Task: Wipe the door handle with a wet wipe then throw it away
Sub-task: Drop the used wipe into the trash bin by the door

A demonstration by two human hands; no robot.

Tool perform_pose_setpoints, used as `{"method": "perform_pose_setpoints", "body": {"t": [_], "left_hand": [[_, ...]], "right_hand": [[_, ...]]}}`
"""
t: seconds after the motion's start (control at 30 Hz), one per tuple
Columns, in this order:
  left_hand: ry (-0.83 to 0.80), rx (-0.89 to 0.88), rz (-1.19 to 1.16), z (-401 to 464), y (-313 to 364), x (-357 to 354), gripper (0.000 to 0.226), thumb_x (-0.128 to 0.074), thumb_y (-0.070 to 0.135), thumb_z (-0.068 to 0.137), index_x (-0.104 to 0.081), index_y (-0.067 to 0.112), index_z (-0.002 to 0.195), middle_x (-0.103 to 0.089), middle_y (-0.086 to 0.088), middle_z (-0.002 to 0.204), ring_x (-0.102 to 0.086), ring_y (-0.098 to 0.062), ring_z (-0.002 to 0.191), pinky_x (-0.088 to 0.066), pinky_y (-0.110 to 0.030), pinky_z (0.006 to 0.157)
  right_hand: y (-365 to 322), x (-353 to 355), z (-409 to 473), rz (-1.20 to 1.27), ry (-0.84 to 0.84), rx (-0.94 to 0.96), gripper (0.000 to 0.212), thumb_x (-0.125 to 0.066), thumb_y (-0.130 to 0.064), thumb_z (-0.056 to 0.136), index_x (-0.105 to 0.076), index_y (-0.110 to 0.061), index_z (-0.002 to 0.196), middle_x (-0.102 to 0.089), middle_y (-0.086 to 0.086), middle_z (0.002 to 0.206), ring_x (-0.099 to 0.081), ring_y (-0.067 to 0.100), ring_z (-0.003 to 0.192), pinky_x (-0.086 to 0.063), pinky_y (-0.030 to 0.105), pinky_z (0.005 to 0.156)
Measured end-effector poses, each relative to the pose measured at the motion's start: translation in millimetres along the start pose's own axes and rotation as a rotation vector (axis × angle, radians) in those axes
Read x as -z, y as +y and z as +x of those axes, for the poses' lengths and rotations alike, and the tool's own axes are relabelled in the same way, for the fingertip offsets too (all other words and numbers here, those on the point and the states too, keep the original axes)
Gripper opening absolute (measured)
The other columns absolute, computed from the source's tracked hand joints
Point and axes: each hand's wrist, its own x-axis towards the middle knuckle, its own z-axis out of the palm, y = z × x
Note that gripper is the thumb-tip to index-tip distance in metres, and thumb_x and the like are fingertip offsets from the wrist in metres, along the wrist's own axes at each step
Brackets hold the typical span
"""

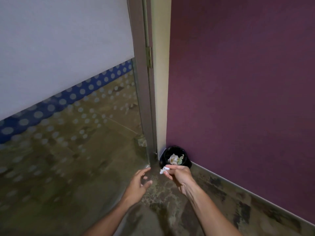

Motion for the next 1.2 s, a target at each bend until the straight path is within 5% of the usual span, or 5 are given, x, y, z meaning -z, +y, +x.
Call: {"method": "perform_pose_setpoints", "body": {"t": [0.17, 0.43, 0.7, 0.93, 1.2], "left_hand": [[0.0, 0.24, -0.032, 16.9, -24.2, -10.0, 0.041, -0.069, 0.004, 0.09, -0.064, 0.013, 0.129, -0.066, -0.009, 0.115, -0.06, -0.021, 0.097, -0.045, -0.018, 0.083], [-0.025, 0.481, -0.078, 60.3, -68.8, -16.4, 0.033, -0.065, -0.006, 0.09, -0.064, -0.008, 0.123, -0.067, -0.021, 0.119, -0.064, -0.028, 0.106, -0.047, -0.015, 0.075], [-0.2, 0.545, 0.061, 139.1, -107.3, -7.2, 0.037, -0.055, -0.01, 0.095, -0.054, 0.018, 0.07, -0.045, -0.003, 0.073, -0.047, -0.004, 0.061, -0.041, -0.011, 0.056], [-0.327, 0.555, 0.175, 234.1, -106.3, -21.1, 0.031, -0.058, 0.001, 0.097, -0.059, -0.003, 0.128, -0.059, -0.019, 0.122, -0.056, -0.038, 0.124, -0.045, -0.032, 0.096], [-0.392, 0.544, 0.154, 327.7, -104.7, -62.5, 0.034, -0.062, 0.007, 0.096, -0.064, 0.002, 0.13, -0.066, -0.018, 0.13, -0.063, -0.031, 0.12, -0.043, -0.018, 0.08]], "right_hand": [[-20.9, 35.3, 19.3, 0.041, -0.006, -0.068, 0.04, -0.055, 0.03, 0.081, -0.062, 0.015, 0.118, -0.065, 0.035, 0.114, -0.069, 0.033, 0.09, -0.06, 0.028, 0.08], [-56.5, 56.4, 57.9, -0.142, 0.183, -0.012, 0.02, -0.069, 0.007, 0.086, -0.069, 0.002, 0.105, -0.073, 0.018, 0.08, -0.065, 0.012, 0.054, -0.046, 0.02, 0.037], [-84.5, 56.1, 133.5, -0.162, 0.336, -0.008, 0.012, -0.069, 0.01, 0.086, -0.069, -0.001, 0.081, -0.07, 0.01, 0.061, -0.055, 0.013, 0.046, -0.051, 0.019, 0.044], [-92.0, 54.9, 217.6, -0.218, 0.464, -0.095, 0.008, -0.07, 0.008, 0.086, -0.069, 0.001, 0.083, -0.066, 0.008, 0.053, -0.056, 0.012, 0.042, -0.053, 0.021, 0.047], [-93.5, 50.7, 304.3, -0.309, 0.481, -0.176, 0.014, -0.073, 0.003, 0.085, -0.072, 0.004, 0.099, -0.068, 0.013, 0.074, -0.061, 0.012, 0.047, -0.057, 0.023, 0.055]]}}
